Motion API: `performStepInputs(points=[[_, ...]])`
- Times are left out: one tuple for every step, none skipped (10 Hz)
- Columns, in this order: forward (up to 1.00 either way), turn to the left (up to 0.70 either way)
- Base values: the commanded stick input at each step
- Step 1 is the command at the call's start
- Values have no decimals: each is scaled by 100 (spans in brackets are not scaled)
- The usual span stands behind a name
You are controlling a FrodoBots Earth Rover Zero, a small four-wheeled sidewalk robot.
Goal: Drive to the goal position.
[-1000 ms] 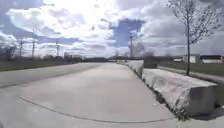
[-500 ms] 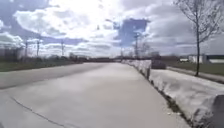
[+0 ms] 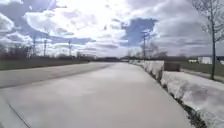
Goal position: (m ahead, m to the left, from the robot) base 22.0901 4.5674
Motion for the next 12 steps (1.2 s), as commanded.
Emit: performStepInputs(points=[[70,27],[70,21],[70,3],[70,0],[70,0],[70,0],[70,0],[70,0],[70,0],[70,0],[70,0],[70,0]])
